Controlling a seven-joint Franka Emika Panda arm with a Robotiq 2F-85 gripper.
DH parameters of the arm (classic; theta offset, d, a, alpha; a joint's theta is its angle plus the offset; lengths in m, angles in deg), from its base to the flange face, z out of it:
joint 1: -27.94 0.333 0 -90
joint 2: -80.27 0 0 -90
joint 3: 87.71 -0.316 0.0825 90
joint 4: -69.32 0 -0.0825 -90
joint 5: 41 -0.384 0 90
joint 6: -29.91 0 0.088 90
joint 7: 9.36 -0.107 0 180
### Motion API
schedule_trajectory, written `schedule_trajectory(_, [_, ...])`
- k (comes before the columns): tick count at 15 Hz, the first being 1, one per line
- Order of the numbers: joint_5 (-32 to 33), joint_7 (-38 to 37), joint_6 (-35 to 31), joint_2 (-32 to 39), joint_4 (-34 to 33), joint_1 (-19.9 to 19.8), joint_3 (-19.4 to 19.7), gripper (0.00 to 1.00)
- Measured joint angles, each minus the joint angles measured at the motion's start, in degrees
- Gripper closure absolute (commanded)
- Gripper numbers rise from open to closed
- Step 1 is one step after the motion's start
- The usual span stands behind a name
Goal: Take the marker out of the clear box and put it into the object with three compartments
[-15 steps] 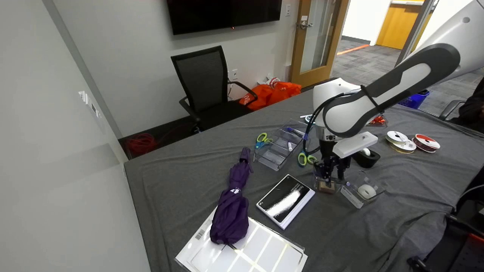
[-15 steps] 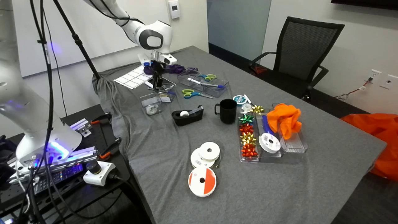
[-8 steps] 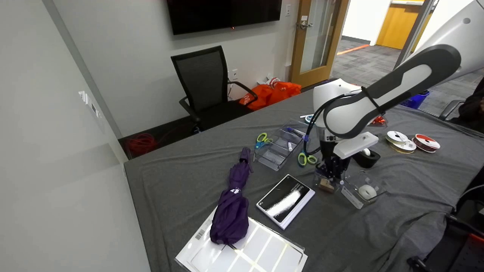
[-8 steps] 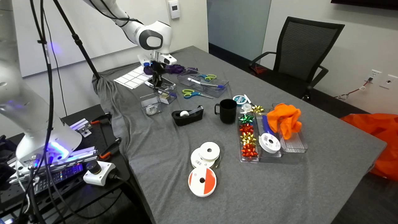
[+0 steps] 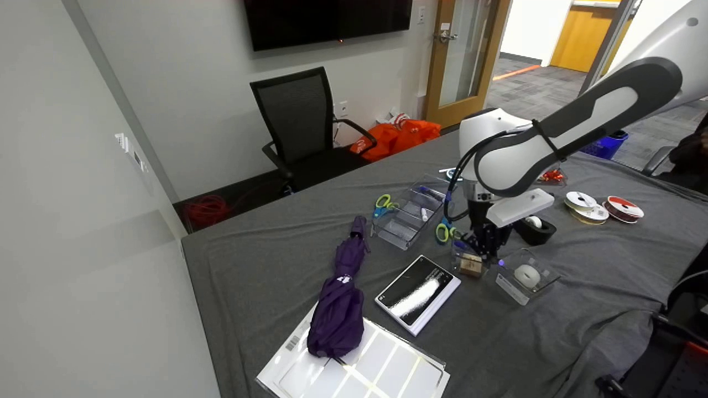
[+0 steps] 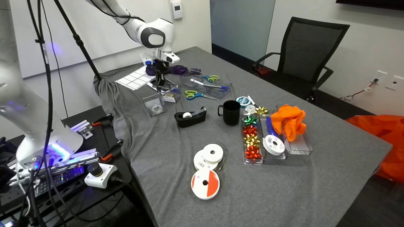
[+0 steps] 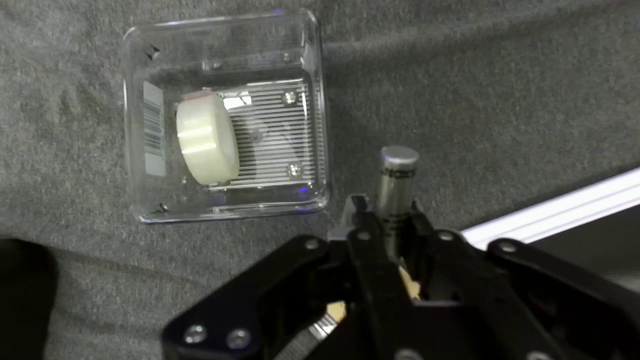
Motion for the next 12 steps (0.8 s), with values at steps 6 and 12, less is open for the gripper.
schedule_trajectory(6, [-0.02, -2.3, 0.9, -2.08, -0.24, 0.0, 0.03, 0.96])
schedule_trajectory(12, [-3.41, -2.69, 4.71, -6.14, -1.06, -0.7, 0.23, 0.96])
